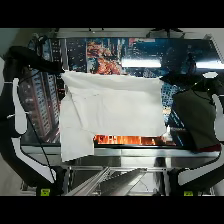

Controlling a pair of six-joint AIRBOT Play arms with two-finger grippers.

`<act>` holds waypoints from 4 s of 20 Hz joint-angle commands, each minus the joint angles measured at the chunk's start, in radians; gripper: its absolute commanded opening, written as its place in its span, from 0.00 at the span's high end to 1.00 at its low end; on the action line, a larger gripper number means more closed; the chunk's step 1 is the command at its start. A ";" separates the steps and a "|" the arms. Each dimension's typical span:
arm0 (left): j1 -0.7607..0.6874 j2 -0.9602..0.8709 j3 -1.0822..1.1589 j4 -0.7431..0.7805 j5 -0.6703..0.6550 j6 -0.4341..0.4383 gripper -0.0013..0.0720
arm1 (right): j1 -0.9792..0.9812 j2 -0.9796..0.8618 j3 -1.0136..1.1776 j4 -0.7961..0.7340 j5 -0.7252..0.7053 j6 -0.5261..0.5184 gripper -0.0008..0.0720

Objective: Fold the shirts.

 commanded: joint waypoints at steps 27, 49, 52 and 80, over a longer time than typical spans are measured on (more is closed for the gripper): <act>-0.106 -0.139 -0.076 0.429 0.306 -0.319 0.96 | 0.010 -0.136 0.061 -0.385 0.114 0.133 0.96; -0.014 0.544 -1.015 0.353 0.254 -0.277 0.04 | -0.064 0.348 -0.476 -0.661 0.304 0.419 0.48; 0.026 0.610 -1.194 0.285 0.212 -0.246 0.04 | -0.086 0.406 -0.621 -0.654 0.275 0.381 0.48; 0.035 0.616 -1.370 0.059 -0.045 -0.119 0.48 | -0.021 0.349 -0.760 -0.405 0.174 0.209 0.96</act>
